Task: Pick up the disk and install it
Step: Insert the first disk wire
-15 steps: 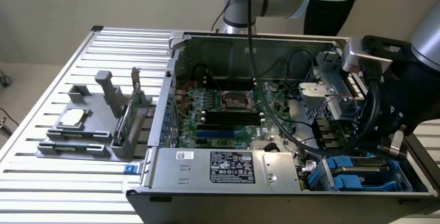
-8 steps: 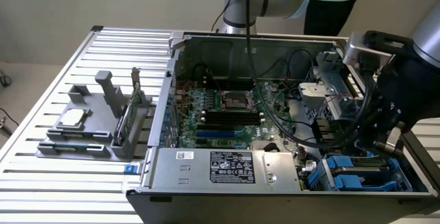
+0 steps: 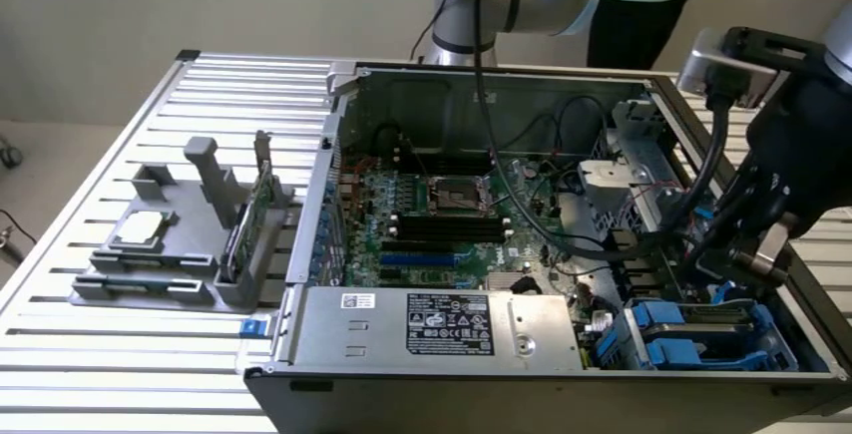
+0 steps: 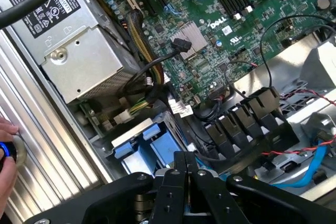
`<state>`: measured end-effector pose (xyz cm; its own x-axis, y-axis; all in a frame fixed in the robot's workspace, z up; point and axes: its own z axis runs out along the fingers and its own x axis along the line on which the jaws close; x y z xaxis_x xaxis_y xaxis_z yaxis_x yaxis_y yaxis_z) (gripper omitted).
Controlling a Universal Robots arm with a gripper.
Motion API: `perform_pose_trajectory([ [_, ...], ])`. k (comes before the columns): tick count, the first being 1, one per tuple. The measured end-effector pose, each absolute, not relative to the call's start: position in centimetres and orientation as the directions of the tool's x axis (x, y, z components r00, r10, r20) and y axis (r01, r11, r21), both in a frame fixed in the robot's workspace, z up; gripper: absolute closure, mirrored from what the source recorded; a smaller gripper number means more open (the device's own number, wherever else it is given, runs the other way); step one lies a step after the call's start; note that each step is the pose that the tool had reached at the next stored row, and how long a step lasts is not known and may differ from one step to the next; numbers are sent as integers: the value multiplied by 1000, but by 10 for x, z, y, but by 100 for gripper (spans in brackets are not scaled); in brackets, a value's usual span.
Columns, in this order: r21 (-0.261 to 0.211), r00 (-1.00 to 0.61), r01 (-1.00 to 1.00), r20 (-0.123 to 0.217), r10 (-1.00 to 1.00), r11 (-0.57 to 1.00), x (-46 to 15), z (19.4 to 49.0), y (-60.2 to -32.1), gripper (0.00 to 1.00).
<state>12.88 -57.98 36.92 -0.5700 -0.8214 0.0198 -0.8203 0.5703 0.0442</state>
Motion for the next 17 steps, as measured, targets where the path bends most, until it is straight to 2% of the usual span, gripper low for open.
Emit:
perform_pose_trajectory([
  [17,42,-642,-765,22,-766,642,139,391,-573,87],
])
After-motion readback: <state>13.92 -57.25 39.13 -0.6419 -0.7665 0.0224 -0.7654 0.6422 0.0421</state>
